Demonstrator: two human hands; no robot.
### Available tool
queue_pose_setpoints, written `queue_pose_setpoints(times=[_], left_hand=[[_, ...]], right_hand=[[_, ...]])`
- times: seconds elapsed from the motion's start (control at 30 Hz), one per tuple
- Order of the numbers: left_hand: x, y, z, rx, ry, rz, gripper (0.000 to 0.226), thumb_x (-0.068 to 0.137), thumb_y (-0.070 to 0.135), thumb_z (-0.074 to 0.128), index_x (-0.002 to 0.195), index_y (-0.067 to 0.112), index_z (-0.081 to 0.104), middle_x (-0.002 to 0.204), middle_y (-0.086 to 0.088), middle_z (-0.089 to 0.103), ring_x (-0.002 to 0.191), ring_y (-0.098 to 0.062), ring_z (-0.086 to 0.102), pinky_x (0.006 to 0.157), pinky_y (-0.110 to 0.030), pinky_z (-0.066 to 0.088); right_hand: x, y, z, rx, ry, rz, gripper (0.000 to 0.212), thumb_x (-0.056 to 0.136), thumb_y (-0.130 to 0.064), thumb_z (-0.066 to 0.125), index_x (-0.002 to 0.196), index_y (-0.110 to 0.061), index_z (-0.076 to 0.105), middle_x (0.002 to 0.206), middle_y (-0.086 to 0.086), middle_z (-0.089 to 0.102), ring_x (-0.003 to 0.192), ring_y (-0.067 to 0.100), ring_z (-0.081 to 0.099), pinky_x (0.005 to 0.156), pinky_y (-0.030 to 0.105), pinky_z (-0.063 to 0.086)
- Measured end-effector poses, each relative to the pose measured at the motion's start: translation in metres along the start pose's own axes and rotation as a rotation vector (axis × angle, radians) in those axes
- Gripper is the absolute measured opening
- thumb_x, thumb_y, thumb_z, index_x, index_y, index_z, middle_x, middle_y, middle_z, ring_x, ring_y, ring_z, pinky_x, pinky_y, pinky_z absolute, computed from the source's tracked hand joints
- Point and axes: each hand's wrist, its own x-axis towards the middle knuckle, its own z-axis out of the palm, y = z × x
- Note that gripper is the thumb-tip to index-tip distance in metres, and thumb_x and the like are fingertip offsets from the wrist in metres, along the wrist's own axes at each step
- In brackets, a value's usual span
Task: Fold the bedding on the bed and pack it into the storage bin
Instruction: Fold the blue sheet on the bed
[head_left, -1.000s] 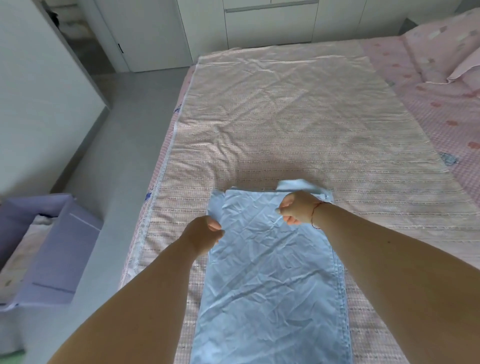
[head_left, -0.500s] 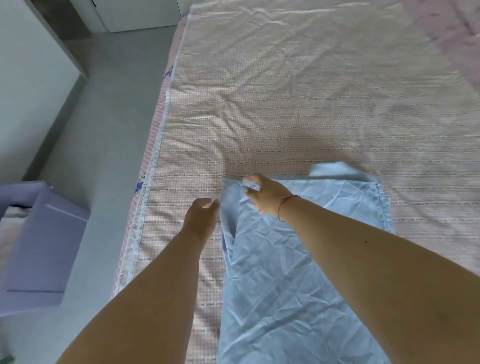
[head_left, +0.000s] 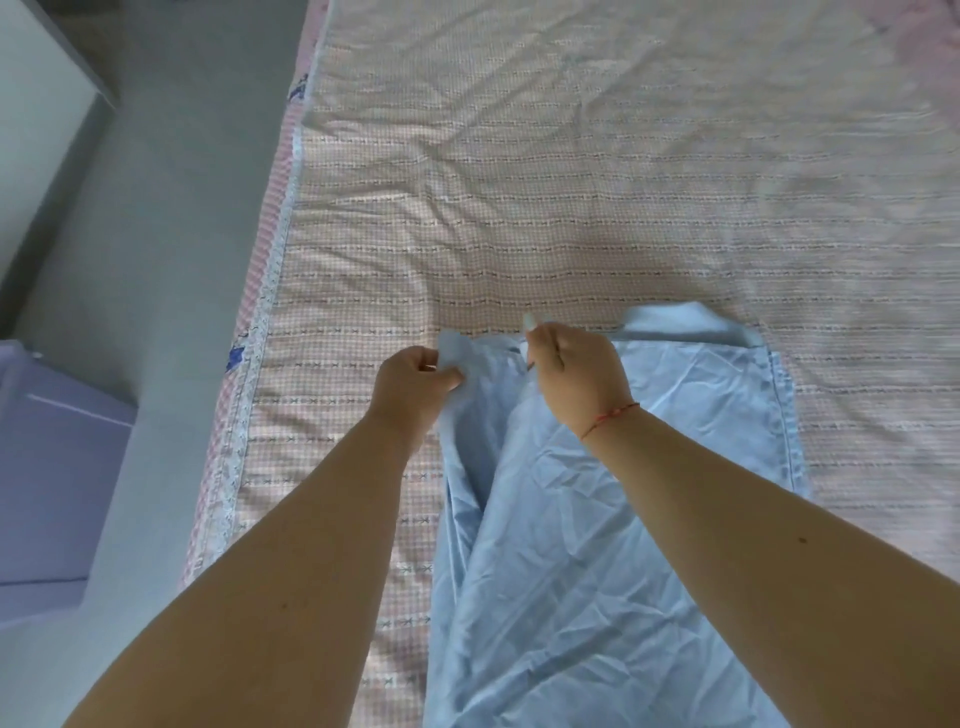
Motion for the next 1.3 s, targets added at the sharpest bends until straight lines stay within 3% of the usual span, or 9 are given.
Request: queue_pose_setpoints(times=[0.17,0.27,0.43,0.53,0.63,0.73,0.93,1.13,1.3], left_hand=[[-0.014,0.022,0.031,-0.149,-0.295,-0.036,0.008,0.094,0.006,0.057,0.086,0.007,0.058,0.070,-0.002,0.064,0.057,-0.008,0.062,0.050,-0.019,0.049],[-0.024,0.022,0.035,-0.269,-0.473,-0.227,0.044,0.104,0.034,0.036,0.078,0.013,0.063,0.061,0.003,0.066,0.055,-0.006,0.060,0.054,-0.019,0.048],[0.003,0.007,0.012,-0.419,-0.092,-0.190,0.034,0.104,0.028,0.039,0.086,0.009,0.061,0.080,-0.008,0.066,0.073,-0.018,0.061,0.065,-0.027,0.051],[0.016,-0.010,0.003,-0.301,0.039,-0.173,0.016,0.095,0.007,0.050,0.082,0.005,0.060,0.059,-0.003,0.064,0.059,-0.017,0.060,0.049,-0.024,0.053],[0.021,-0.025,0.002,-0.081,0.055,-0.138,0.005,0.081,0.017,0.061,0.077,0.016,0.063,0.069,-0.006,0.068,0.062,-0.021,0.060,0.065,-0.037,0.054],[0.023,-0.020,0.006,-0.005,0.062,-0.079,0.019,0.082,0.031,0.065,0.069,0.019,0.059,0.073,-0.008,0.066,0.064,-0.022,0.055,0.065,-0.035,0.047],[0.051,-0.006,0.022,-0.064,-0.086,-0.104,0.027,0.095,0.008,0.055,0.069,0.012,0.055,0.062,-0.007,0.054,0.050,-0.015,0.049,0.051,-0.026,0.047],[0.054,0.023,0.027,-0.447,-0.407,-0.121,0.030,0.096,-0.001,0.044,0.072,0.016,0.048,0.063,-0.002,0.056,0.056,-0.014,0.053,0.057,-0.030,0.045],[0.052,0.014,0.034,-0.318,-0.230,-0.151,0.023,0.097,0.004,0.046,0.077,0.010,0.055,0.062,-0.006,0.053,0.047,-0.014,0.050,0.049,-0.026,0.045]], right_hand=[[-0.006,-0.009,-0.010,0.112,0.172,-0.019,0.075,0.084,-0.061,0.013,0.069,-0.003,0.058,0.062,0.008,0.061,0.062,0.025,0.056,0.061,0.036,0.041],[-0.002,-0.016,-0.006,0.110,0.123,-0.048,0.073,0.087,-0.060,0.012,0.072,-0.005,0.058,0.064,0.006,0.062,0.064,0.023,0.056,0.061,0.033,0.041],[0.010,-0.008,0.019,0.011,-0.275,-0.038,0.045,0.102,-0.041,0.022,0.098,-0.010,0.055,0.088,0.006,0.060,0.088,0.026,0.055,0.075,0.035,0.042],[0.015,0.003,0.029,-0.099,-0.162,-0.098,0.051,0.095,-0.051,0.016,0.089,-0.016,0.052,0.080,0.001,0.055,0.091,0.031,0.054,0.075,0.034,0.038],[0.027,0.005,0.032,-0.200,-0.098,-0.103,0.067,0.088,-0.058,0.013,0.109,-0.014,0.058,0.104,0.006,0.063,0.105,0.029,0.052,0.090,0.037,0.037],[0.041,0.005,0.034,-0.276,-0.202,-0.043,0.052,0.099,-0.050,0.024,0.117,-0.013,0.055,0.116,0.007,0.061,0.113,0.029,0.050,0.093,0.038,0.033],[0.041,0.023,0.045,-0.316,-0.179,-0.032,0.054,0.096,-0.051,0.022,0.085,-0.013,0.058,0.089,0.009,0.064,0.094,0.031,0.057,0.079,0.037,0.036],[0.042,0.023,0.024,0.175,0.179,-0.115,0.038,0.090,-0.049,0.024,0.058,-0.027,0.022,0.053,-0.009,0.028,0.052,0.011,0.032,0.056,0.029,0.021],[0.048,0.020,0.029,0.160,0.221,-0.147,0.038,0.093,-0.044,0.027,0.062,-0.022,0.030,0.054,-0.011,0.028,0.054,0.013,0.033,0.056,0.029,0.024]])
